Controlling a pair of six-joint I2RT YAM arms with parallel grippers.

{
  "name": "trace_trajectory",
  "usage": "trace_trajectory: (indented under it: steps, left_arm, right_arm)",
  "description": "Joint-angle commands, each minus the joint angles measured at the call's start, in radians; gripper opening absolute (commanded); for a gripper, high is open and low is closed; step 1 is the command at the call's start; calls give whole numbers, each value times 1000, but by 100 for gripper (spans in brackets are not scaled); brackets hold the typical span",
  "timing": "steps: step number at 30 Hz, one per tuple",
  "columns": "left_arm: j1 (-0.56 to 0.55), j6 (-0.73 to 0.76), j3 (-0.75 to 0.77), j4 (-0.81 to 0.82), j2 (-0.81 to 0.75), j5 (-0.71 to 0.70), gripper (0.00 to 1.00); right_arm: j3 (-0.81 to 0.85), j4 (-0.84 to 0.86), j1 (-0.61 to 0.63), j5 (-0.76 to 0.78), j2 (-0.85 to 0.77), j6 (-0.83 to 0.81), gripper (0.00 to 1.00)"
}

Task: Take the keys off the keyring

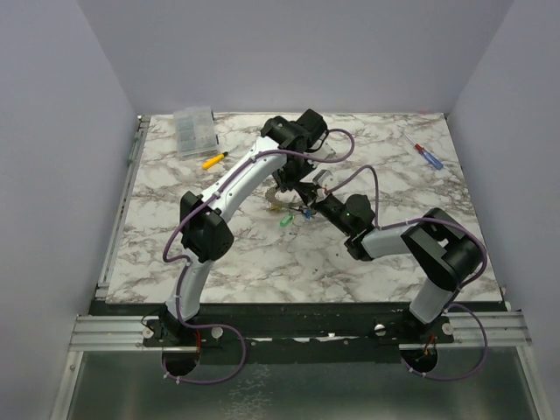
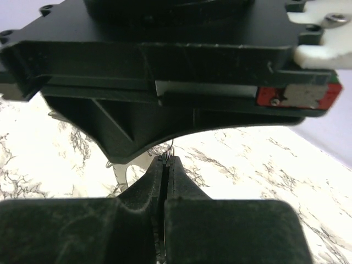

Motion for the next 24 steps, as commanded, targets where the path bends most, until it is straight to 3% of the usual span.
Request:
trace_trajectory:
  steps: [1, 13, 19, 24]
  left_arm:
    - [41, -1, 25, 9, -50, 0, 0]
    - [88, 47, -124, 112, -107, 73, 0]
    - [88, 50, -176, 104, -117, 229, 0]
    - [90, 34, -194, 100, -110, 274, 0]
  right_arm:
    - [-36, 64, 1, -70, -47, -52, 1]
    - [-129, 240, 0, -213, -71, -201, 1]
    - [-182, 390, 2, -263, -38, -305, 1]
    - [-207, 466, 5, -306, -23, -377, 1]
